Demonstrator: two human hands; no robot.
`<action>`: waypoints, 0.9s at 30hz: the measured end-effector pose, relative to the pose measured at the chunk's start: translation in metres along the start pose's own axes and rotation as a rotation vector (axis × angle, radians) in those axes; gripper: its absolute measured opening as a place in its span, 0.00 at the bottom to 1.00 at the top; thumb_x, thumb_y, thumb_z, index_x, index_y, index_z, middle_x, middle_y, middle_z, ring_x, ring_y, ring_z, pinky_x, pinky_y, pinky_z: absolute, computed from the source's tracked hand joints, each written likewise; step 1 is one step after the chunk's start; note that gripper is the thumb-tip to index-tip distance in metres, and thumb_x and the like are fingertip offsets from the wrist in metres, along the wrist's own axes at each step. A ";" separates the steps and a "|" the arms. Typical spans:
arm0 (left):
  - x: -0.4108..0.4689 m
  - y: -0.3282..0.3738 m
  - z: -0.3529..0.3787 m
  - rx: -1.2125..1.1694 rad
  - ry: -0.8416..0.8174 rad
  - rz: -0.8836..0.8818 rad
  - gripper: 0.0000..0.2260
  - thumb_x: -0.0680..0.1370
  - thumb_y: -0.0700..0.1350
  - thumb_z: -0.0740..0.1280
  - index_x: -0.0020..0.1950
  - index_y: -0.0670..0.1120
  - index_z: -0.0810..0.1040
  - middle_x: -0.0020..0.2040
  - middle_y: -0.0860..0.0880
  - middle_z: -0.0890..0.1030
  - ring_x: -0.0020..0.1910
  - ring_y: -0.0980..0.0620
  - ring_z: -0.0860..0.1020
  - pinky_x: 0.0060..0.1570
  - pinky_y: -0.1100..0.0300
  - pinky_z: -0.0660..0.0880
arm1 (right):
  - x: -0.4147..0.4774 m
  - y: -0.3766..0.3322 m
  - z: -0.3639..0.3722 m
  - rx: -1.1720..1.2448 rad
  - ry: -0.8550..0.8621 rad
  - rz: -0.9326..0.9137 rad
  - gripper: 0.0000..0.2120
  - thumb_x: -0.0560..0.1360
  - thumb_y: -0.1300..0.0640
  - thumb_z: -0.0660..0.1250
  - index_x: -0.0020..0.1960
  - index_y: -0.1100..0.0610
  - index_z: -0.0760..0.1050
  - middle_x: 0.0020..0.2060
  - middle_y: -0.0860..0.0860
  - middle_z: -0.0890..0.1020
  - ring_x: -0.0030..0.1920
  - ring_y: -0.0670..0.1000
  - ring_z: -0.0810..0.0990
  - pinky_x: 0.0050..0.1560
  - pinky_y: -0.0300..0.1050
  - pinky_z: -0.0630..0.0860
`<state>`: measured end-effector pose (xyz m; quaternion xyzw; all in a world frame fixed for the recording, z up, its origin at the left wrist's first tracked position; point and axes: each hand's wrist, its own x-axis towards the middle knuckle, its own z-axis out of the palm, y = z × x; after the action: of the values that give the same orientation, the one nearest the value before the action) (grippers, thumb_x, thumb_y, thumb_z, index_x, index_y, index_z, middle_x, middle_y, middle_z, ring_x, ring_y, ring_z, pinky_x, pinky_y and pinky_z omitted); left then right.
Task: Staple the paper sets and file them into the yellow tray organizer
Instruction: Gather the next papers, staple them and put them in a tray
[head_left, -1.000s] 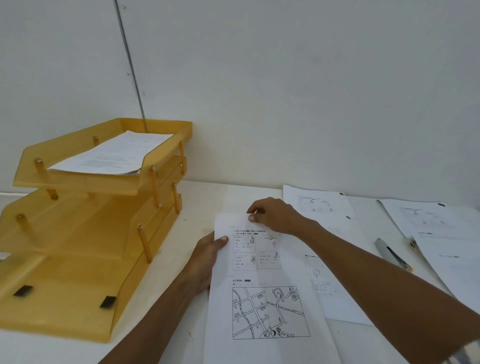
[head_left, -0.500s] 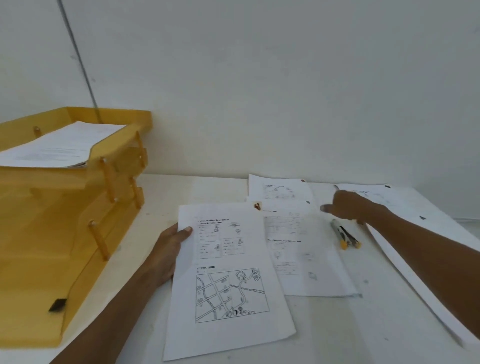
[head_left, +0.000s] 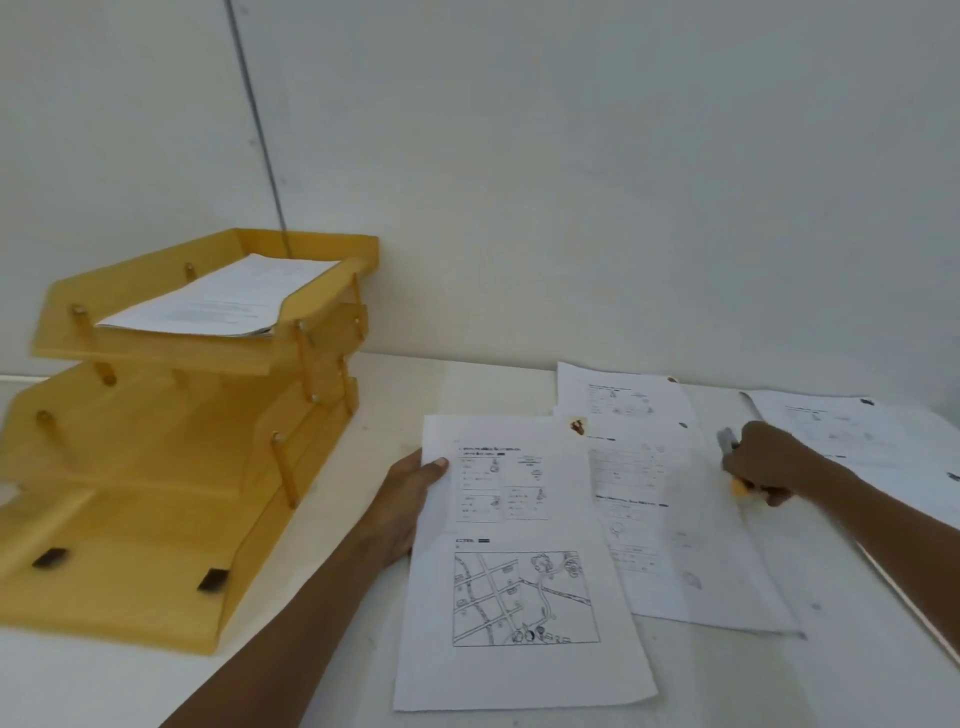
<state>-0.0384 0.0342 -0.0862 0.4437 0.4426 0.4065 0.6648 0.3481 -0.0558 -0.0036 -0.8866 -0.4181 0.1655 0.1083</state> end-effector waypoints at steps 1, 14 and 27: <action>0.000 0.000 0.000 -0.004 -0.004 0.000 0.13 0.85 0.39 0.60 0.67 0.39 0.78 0.60 0.39 0.85 0.58 0.37 0.83 0.61 0.40 0.79 | 0.002 -0.013 0.000 0.090 0.078 -0.050 0.09 0.76 0.64 0.64 0.38 0.65 0.69 0.30 0.60 0.77 0.27 0.56 0.76 0.31 0.47 0.76; 0.003 -0.004 -0.004 -0.007 -0.039 0.027 0.12 0.85 0.39 0.59 0.65 0.42 0.79 0.58 0.41 0.86 0.57 0.39 0.84 0.59 0.42 0.80 | -0.057 -0.229 0.038 0.772 -0.318 -0.577 0.12 0.81 0.60 0.63 0.63 0.61 0.72 0.59 0.56 0.83 0.57 0.53 0.82 0.61 0.55 0.73; 0.010 -0.011 -0.008 0.023 -0.099 0.083 0.13 0.86 0.43 0.58 0.67 0.45 0.78 0.61 0.43 0.85 0.61 0.39 0.83 0.64 0.35 0.76 | -0.048 -0.253 0.071 0.639 -0.442 -0.633 0.10 0.82 0.56 0.64 0.61 0.59 0.73 0.57 0.54 0.84 0.55 0.47 0.84 0.63 0.55 0.71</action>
<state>-0.0416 0.0421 -0.1002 0.4888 0.3949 0.4065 0.6633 0.1139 0.0698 0.0246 -0.5826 -0.6080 0.4280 0.3283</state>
